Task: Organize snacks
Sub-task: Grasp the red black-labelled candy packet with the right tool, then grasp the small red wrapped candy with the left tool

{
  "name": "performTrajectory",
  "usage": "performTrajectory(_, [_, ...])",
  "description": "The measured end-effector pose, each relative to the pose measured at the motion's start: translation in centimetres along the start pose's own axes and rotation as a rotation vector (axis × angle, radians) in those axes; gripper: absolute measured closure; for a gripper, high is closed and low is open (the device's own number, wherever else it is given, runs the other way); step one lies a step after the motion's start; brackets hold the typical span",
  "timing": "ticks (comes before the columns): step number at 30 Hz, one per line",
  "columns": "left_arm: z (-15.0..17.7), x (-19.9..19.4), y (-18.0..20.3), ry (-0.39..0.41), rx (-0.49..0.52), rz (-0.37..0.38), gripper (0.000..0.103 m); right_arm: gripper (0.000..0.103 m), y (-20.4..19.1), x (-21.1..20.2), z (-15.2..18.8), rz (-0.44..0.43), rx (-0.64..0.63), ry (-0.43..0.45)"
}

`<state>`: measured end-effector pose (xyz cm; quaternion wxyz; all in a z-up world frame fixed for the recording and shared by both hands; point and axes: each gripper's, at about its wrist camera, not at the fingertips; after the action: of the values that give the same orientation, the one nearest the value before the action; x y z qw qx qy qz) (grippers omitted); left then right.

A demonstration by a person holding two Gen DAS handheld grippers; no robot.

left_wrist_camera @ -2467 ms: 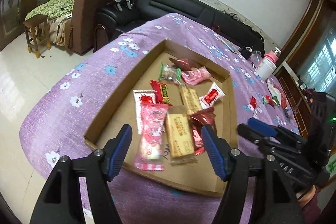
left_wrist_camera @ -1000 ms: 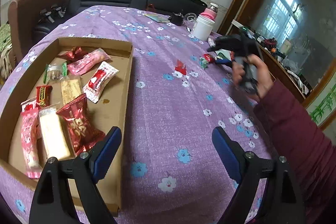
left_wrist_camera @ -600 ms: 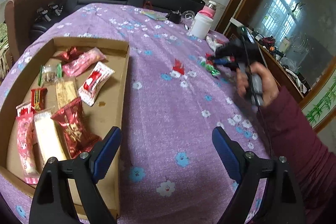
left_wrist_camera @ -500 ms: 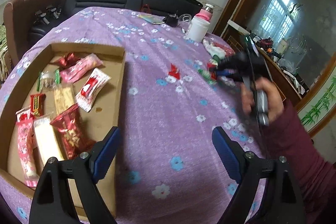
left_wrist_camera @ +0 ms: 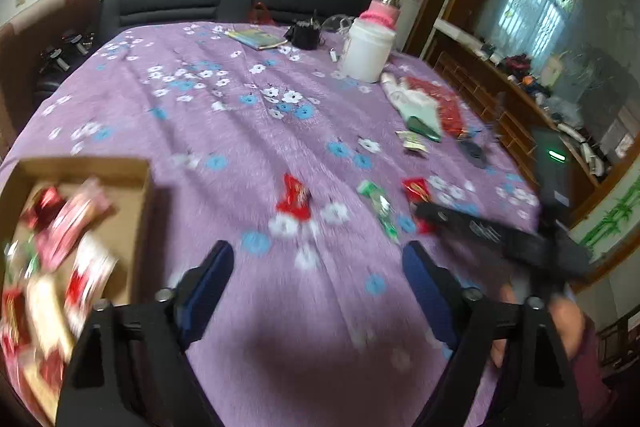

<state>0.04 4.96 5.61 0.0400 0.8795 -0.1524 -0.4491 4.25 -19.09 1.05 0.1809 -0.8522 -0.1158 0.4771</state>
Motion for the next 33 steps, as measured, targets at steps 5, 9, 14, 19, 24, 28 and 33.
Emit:
performTrajectory(5, [-3.1,5.0,0.0,-0.071,-0.018,-0.011,0.048,0.081,0.1,0.1,-0.1,-0.007,0.005,-0.010])
performTrajectory(9, [-4.0,7.0,0.9,-0.071,0.042,-0.043,0.048,0.081,0.0,0.1,-0.2,-0.002,0.001,-0.019])
performTrajectory(14, [-3.8,9.2,1.5,-0.111,0.098,-0.105,0.067,0.081,-0.4,0.5,-0.4,0.015,-0.016,-0.015])
performTrajectory(19, [-3.5,8.3,0.9,-0.101,0.072,-0.094,0.087,0.082,-0.8,0.4,-0.2,0.034,-0.040,-0.001])
performTrajectory(24, [-3.1,4.7,1.1,-0.054,0.038,-0.031,0.087,0.082,-0.1,-0.1,-0.4,-0.035,0.007,0.014])
performTrajectory(28, [-1.4,0.4,1.3,-0.018,0.004,0.081,0.087,0.082,0.3,-1.5,-0.5,-0.103,0.020,0.069])
performTrajectory(33, [2.5,-5.8,-0.9,0.065,-0.076,0.167,0.087,0.082,0.1,-2.2,-0.3,-0.126,0.016,0.101])
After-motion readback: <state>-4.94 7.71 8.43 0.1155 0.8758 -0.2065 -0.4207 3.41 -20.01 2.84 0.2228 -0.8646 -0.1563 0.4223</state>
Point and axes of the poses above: each gripper's, at about its wrist camera, not at the fingertips, and x roughly the way its jaws point, y to its right, z to its underside, and after that the axes turned 3 degrees about -y, right-handed
